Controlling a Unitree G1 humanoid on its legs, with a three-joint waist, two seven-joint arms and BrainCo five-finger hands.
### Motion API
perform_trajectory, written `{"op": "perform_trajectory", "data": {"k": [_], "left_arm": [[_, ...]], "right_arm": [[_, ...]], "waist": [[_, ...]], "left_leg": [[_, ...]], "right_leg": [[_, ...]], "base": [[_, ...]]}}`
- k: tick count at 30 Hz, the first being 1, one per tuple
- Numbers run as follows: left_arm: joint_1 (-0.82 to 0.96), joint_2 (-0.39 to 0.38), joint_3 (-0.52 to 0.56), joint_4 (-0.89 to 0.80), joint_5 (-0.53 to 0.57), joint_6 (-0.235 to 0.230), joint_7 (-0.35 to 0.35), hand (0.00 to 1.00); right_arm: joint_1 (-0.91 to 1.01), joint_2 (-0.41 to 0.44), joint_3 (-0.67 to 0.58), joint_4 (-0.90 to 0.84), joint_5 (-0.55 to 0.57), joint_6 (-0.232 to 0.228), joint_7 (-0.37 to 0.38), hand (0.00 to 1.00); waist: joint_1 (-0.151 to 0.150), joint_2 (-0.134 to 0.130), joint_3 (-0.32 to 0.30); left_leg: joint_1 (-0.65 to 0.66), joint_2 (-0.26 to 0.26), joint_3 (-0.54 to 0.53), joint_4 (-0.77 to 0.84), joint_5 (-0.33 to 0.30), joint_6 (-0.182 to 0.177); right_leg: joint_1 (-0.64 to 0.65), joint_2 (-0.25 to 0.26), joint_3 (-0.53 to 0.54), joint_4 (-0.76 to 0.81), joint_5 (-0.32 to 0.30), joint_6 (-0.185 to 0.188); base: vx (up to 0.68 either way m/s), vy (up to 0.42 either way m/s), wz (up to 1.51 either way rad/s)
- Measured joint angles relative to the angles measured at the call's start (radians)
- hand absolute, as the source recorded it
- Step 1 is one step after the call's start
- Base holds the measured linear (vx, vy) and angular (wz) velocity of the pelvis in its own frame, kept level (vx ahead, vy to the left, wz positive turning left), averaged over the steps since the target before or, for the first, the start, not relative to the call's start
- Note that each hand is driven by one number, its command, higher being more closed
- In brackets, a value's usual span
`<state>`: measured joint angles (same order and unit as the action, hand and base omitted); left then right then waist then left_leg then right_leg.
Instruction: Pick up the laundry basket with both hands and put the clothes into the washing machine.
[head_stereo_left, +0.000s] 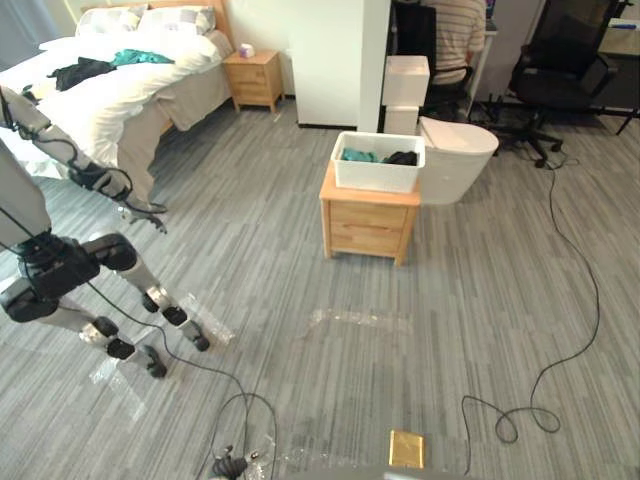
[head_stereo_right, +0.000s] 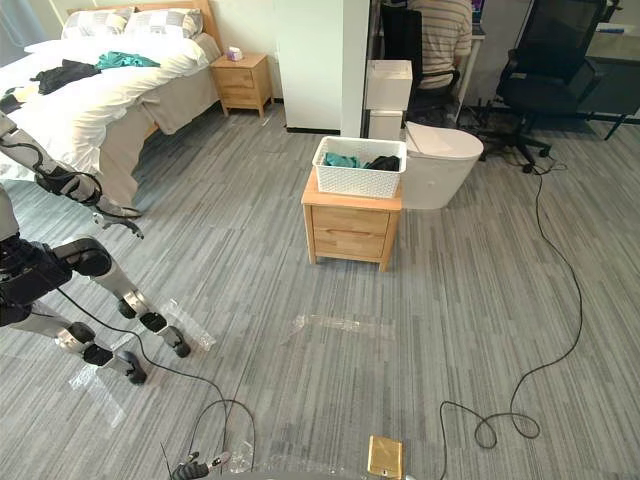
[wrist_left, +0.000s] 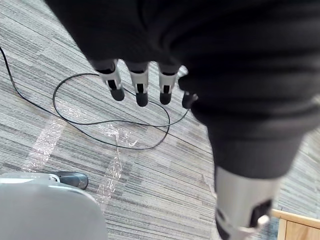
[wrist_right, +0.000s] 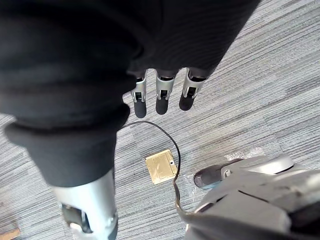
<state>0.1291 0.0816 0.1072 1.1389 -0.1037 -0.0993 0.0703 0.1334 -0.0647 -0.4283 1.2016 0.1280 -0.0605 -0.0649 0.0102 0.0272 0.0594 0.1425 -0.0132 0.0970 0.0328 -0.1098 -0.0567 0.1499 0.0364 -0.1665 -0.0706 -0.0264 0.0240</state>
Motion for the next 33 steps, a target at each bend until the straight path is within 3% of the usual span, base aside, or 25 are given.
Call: {"op": "perform_trajectory", "data": {"k": [5,33], "left_arm": [[0.000,0.002,-0.018,0.001,0.000,-0.009,-0.002,0.00],[-0.005,0.006,-0.018,0.000,-0.004,-0.022,-0.003,0.00]], "right_arm": [[0.001,-0.002,0.001,0.000,-0.002,0.000,0.000,0.00],[-0.001,-0.001,0.014,-0.001,0.027,-0.001,0.002,0.00]], "waist": [[0.002,0.001,0.002],[0.002,-0.005,0.022]], "left_leg": [[0.006,0.009,0.005,-0.025,0.012,0.019],[0.010,0.019,0.017,-0.024,0.011,0.019]], "right_leg": [[0.003,0.013,0.003,-0.022,0.017,-0.024],[0.010,0.023,0.006,-0.028,0.018,-0.026]], "base": [[-0.05,-0.038,-0.03],[-0.02,-0.007,0.00]]}}
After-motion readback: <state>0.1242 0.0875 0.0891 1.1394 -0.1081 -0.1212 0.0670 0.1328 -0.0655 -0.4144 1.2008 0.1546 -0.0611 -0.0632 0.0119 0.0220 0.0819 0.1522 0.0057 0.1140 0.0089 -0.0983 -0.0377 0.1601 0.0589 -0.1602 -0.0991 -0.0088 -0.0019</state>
